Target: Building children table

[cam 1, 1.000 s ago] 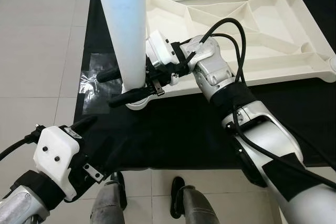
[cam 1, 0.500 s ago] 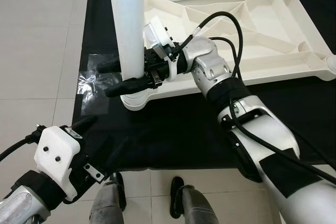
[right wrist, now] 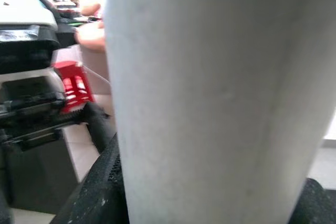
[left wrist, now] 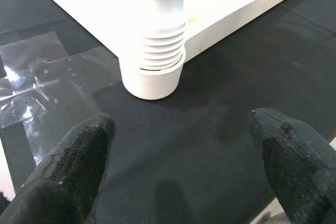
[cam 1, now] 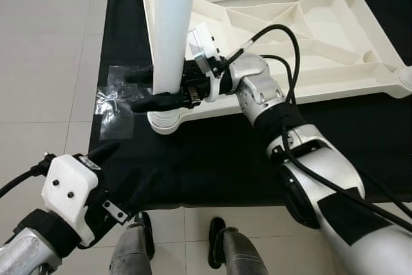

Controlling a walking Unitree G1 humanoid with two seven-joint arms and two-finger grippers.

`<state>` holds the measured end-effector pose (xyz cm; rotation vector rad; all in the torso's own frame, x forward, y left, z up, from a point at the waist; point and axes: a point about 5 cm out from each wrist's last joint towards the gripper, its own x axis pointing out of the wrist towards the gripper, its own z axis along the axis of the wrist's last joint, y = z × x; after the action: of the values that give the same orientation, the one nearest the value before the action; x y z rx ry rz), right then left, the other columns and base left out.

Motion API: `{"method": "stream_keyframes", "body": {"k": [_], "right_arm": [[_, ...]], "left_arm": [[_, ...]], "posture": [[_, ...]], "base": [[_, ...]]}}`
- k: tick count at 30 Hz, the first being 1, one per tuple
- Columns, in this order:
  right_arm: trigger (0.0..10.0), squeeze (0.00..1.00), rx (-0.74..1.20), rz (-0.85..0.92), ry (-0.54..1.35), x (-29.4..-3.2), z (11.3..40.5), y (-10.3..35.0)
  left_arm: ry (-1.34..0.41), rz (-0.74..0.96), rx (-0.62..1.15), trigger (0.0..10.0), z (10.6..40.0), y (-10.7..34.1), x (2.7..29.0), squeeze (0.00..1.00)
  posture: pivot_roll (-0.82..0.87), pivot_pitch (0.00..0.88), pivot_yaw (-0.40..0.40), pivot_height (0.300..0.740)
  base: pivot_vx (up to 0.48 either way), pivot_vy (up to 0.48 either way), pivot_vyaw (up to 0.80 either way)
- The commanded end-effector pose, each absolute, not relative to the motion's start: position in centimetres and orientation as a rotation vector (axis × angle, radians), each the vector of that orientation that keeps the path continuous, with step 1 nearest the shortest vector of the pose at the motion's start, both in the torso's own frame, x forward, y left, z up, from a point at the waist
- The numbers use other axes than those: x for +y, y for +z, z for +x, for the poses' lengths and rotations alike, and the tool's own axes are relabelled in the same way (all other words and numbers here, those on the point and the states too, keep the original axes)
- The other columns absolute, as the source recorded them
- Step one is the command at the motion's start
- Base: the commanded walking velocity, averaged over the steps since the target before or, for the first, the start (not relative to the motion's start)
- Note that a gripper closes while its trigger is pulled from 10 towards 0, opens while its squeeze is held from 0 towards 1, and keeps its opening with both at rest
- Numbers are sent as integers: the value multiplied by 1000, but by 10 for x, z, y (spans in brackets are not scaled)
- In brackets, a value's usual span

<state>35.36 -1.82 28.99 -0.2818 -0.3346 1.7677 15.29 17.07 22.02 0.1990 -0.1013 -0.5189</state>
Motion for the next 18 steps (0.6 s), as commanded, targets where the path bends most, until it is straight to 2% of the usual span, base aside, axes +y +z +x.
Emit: {"method": "stream_keyframes", "body": {"k": [1,7,18], "right_arm": [[10000,0,-115,-333,1688,-29,361,247],[10000,0,-89,-354,1546,-39,363,239],[10000,0,24,-233,1280,-48,364,221]], "left_arm": [[-531,177,-95,10000,150,219,168,0],[-531,179,-96,10000,152,218,169,0],[-531,179,-102,10000,157,215,170,0]], "posture": [[238,439,-134,740],[229,429,-129,740],[205,400,-130,740]], "base": [[0,0,0],[0,0,0],[0,0,0]]}}
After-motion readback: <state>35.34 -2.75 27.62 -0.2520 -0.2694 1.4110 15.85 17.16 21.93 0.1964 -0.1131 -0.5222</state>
